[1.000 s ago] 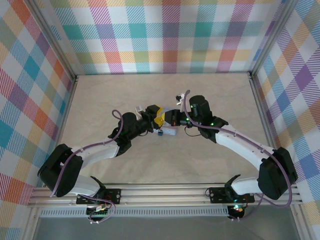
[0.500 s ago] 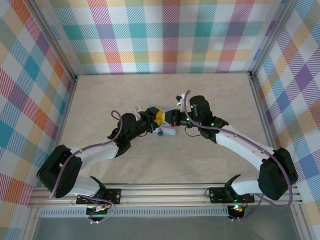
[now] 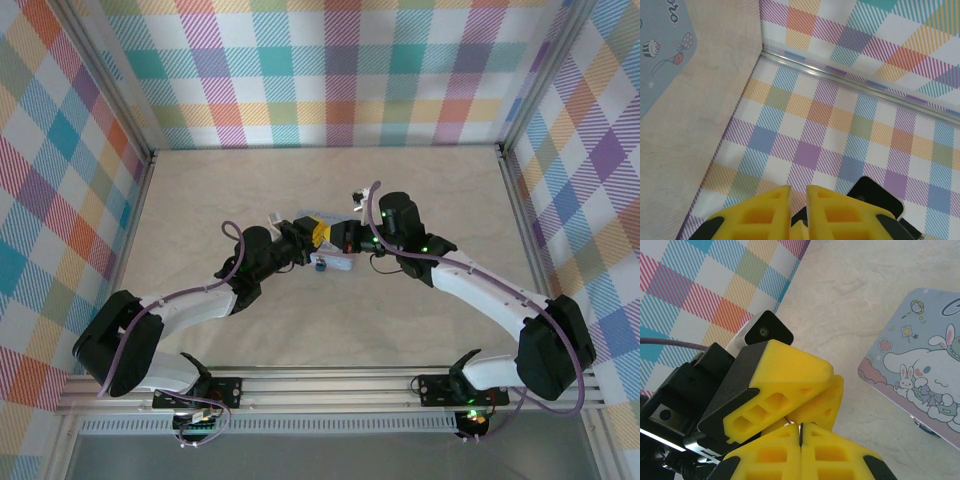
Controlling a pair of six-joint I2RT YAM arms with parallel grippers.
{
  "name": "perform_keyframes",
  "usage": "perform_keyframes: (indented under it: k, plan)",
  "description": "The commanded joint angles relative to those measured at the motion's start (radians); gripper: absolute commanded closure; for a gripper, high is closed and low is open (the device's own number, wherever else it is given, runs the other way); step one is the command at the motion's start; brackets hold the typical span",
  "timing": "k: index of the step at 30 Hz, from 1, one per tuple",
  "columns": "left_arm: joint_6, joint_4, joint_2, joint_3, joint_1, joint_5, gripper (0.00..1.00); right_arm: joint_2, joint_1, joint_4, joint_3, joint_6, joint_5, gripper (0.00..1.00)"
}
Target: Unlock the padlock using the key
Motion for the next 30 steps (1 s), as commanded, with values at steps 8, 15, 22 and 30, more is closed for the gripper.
perform_keyframes:
  k: [8, 15, 22, 30]
  plan:
    - [0.029, -0.038, -0.034, -0.011, -0.009, -0.007, 0.93, -0.045, 0.009, -0.013, -0.003, -0.022, 0.018, 1.0]
    - [0.155, -0.095, -0.074, -0.014, 0.006, -0.051, 1.0, -0.065, 0.009, -0.067, -0.003, -0.024, 0.053, 1.0]
    - [0.618, -0.348, -0.196, 0.094, 0.02, -0.075, 1.0, -0.116, -0.023, -0.088, -0.027, -0.05, -0.002, 0.78]
    - [0.988, -0.495, -0.292, 0.221, 0.02, 0.062, 1.0, -0.185, -0.087, 0.167, -0.114, -0.011, -0.283, 0.58]
